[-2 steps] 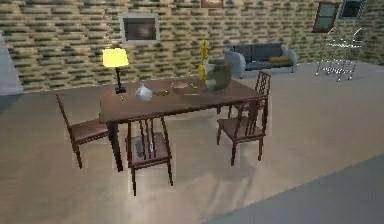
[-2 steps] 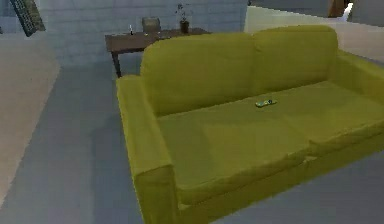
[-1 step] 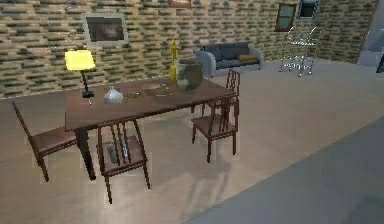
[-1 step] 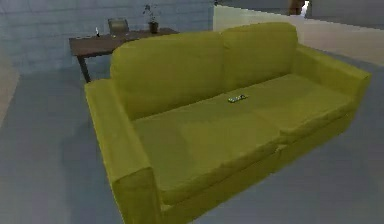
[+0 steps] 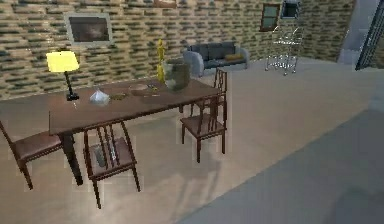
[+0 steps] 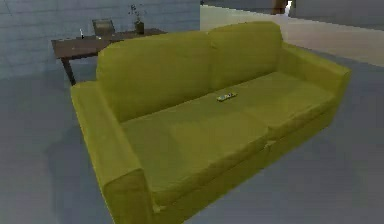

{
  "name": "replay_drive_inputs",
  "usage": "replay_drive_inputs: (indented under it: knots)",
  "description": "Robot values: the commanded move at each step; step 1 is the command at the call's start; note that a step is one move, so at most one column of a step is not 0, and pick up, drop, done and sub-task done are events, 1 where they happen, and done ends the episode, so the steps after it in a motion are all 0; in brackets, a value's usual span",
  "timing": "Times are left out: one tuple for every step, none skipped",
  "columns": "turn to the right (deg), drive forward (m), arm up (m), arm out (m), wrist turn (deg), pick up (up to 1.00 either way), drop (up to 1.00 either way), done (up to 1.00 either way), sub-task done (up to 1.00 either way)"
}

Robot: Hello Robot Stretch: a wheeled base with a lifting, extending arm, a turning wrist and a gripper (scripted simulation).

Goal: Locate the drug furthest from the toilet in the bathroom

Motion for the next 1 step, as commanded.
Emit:
replay_drive_inputs:
  knots:
    - [0.0,0.45,0.0,0.0,0.0,0.0,0.0,0.0,0.0]
